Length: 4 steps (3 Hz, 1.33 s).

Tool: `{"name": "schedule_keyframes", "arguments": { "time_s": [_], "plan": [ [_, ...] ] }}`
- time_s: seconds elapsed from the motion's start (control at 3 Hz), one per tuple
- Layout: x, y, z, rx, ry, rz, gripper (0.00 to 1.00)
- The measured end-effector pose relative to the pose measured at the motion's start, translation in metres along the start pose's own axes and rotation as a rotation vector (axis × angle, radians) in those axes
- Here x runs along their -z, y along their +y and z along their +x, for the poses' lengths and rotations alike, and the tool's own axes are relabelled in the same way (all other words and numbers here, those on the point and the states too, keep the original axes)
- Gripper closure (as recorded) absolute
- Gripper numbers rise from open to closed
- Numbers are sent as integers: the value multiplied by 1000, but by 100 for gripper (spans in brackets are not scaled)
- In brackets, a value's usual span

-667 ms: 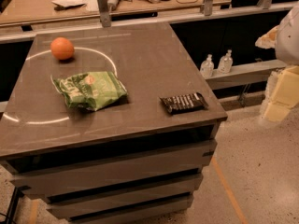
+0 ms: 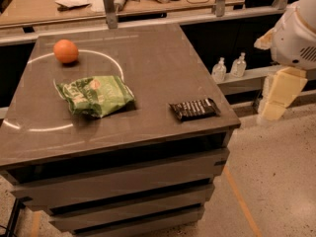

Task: Move rxbar chocolate near green jalapeno chip bag

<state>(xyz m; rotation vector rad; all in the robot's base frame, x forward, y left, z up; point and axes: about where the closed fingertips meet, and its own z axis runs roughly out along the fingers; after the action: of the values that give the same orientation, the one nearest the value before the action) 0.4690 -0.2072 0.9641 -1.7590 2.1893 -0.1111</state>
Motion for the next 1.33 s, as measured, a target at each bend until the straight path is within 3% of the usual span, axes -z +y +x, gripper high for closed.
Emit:
{"name": "schedule_keyframes", "arguments": {
  "time_s": [0.33,0.67,1.0,1.33],
  "plan": [
    [-44,-41,-14,37,3,-13,0],
    [-75,-59,-23,36,-32,-55,0],
    [-107,-63,-32,39,-98,-105,0],
    [-133,-51,-47,52,-184,-166,18]
  ]
}}
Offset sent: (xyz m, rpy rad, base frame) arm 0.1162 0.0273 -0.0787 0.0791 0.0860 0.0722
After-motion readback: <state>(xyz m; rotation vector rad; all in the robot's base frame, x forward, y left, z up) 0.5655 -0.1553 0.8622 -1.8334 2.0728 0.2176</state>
